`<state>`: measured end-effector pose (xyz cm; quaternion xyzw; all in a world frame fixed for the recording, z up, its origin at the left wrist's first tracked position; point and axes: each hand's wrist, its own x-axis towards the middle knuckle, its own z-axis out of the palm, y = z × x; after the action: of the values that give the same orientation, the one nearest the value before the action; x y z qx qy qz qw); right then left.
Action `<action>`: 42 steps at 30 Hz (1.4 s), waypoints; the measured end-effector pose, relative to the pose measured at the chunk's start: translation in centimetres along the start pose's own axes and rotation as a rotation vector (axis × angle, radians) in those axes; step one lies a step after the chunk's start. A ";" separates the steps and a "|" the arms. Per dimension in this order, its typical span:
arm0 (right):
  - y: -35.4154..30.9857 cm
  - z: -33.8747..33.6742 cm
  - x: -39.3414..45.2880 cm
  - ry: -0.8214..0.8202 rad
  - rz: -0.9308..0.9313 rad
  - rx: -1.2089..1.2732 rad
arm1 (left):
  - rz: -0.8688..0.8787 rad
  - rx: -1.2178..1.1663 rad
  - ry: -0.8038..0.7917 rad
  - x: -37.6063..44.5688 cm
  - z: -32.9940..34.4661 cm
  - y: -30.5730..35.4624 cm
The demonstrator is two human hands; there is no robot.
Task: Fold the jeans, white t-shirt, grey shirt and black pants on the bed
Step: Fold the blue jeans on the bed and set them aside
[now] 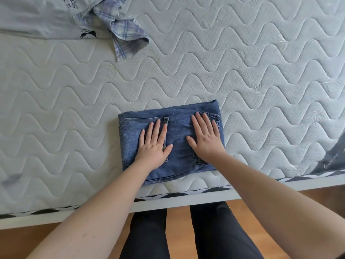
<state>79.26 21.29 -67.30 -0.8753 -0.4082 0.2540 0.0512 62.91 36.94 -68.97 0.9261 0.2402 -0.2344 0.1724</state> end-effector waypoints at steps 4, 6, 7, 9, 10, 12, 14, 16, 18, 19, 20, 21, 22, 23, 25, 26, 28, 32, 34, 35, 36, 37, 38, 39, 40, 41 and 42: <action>0.5 -2.2 -0.9 0.193 0.152 0.198 | 0.097 -0.187 0.246 -2.0 -3.2 -1.8; 1.5 -2.8 -1.5 0.237 0.376 0.304 | 0.038 -0.185 0.522 -3.5 -3.8 -3.4; 2.0 -2.9 -1.8 0.211 0.466 0.353 | -0.018 -0.181 0.592 -4.2 -3.8 -4.2; 2.8 -2.6 -2.0 0.114 0.548 0.466 | -0.205 -0.327 0.573 -5.2 -3.2 -5.4; 3.0 -2.3 -2.0 0.071 0.560 0.513 | -0.334 -0.516 0.494 -5.5 -2.8 -5.7; 3.1 -1.9 -1.6 0.048 0.585 0.578 | -0.665 -1.047 0.329 -5.4 -2.7 -5.9; 3.0 -1.7 -1.1 0.077 0.605 0.633 | -0.828 -1.412 0.214 -4.8 -2.5 -6.4; 2.4 -1.7 -1.2 0.111 0.571 0.667 | -0.794 -1.404 0.114 -4.4 -2.4 -6.9; 1.7 -1.7 -1.8 0.121 0.521 0.660 | -0.777 -1.363 0.098 -4.3 -2.5 -6.8; 1.3 -1.6 -2.3 0.116 0.495 0.635 | -0.770 -1.343 0.118 -4.3 -2.5 -6.5; 1.1 -1.5 -2.7 0.112 0.471 0.605 | -0.757 -1.314 0.144 -4.5 -2.5 -6.2; 1.0 -1.4 -3.0 0.111 0.450 0.581 | -0.734 -1.279 0.162 -4.8 -2.5 -5.8; 0.9 -1.3 -3.1 0.109 0.439 0.571 | -0.713 -1.253 0.169 -5.1 -2.4 -5.4; 0.9 -1.4 -3.0 0.105 0.437 0.578 | -0.695 -1.242 0.169 -5.4 -2.2 -5.2; 0.8 -1.8 -2.7 0.103 0.441 0.618 | -0.659 -1.218 0.154 -6.0 -2.1 -4.9; 0.6 -2.2 -2.7 0.104 0.440 0.639 | -0.651 -1.202 0.144 -6.3 -2.3 -4.8; 0.1 -3.2 -2.9 0.097 0.434 0.669 | -0.659 -1.209 0.146 -6.9 -3.3 -4.3; -0.5 -7.7 -4.8 0.116 0.397 0.680 | -0.622 -1.234 0.182 -8.9 -7.2 -1.9; -0.2 -10.9 -6.8 0.177 0.388 0.697 | -0.571 -1.224 0.200 -10.5 -10.0 -0.4; 0.0 -12.6 -7.9 0.210 0.380 0.709 | -0.547 -1.218 0.210 -11.4 -11.5 0.4; 0.3 -14.3 -9.1 0.237 0.372 0.720 | -0.525 -1.207 0.220 -12.4 -13.1 1.2; 0.6 -15.9 -10.4 0.257 0.364 0.728 | -0.511 -1.190 0.230 -13.5 -14.6 2.0; 0.9 -17.5 -11.6 0.275 0.356 0.730 | -0.494 -1.171 0.244 -14.6 -16.1 2.9; 1.2 -19.0 -12.7 0.295 0.349 0.736 | -0.474 -1.152 0.262 -15.6 -17.6 3.8; 1.5 -20.4 -13.9 0.316 0.335 0.745 | -0.450 -1.130 0.283 -16.6 -19.0 4.8; 1.7 -21.8 -15.0 0.331 0.313 0.751 | -0.427 -1.108 0.310 -17.7 -20.3 5.7; 1.9 -23.0 -16.2 0.333 0.289 0.760 | -0.403 -1.091 0.342 -18.8 -21.6 6.6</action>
<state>83.05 10.81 -41.42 -0.8715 -0.1452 0.2462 0.3985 59.41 33.92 -39.96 0.6648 0.5208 0.0469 0.5334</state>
